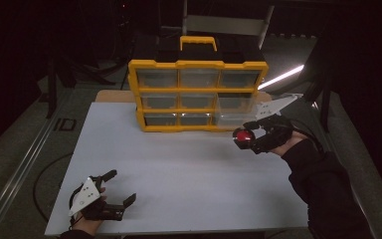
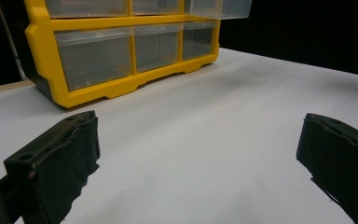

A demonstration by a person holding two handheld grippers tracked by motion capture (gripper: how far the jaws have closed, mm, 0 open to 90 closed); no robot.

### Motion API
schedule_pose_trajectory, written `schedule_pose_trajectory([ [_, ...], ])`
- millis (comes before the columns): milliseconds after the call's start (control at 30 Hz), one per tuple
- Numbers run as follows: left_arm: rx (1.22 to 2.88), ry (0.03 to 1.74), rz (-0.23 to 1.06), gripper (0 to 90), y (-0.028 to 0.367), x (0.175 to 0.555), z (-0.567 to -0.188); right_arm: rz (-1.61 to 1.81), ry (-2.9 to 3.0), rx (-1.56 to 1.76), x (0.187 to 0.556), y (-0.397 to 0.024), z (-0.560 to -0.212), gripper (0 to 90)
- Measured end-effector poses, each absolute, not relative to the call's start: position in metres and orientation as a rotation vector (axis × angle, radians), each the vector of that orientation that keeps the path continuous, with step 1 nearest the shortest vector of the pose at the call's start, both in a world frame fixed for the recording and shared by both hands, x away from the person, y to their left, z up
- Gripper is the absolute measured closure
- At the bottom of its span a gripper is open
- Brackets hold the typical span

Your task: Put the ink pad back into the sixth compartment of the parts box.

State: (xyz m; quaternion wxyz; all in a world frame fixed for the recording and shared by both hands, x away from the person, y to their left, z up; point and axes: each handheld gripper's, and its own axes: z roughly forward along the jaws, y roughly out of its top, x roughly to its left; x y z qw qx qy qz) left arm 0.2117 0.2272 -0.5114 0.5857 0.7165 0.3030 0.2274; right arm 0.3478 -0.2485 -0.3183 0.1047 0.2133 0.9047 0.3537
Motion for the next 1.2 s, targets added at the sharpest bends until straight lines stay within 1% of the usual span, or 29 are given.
schedule_pose_trajectory([
  [533, 1.672, 0.702, 0.530, 0.1, 0.227, 0.212, -0.512, 1.012, 2.632, 0.712, 0.389, -0.246, -0.287, 30.0],
  [1033, 1.670, 0.702, 0.525, 0.1, 0.227, 0.212, -0.512, 0.966, 2.587, 0.849, 0.428, -0.238, -0.271, 30.0],
  [1200, 1.669, 0.701, 0.524, 0.1, 0.227, 0.212, -0.512, 0.941, 2.574, 0.900, 0.438, -0.235, -0.272, 30.0],
])
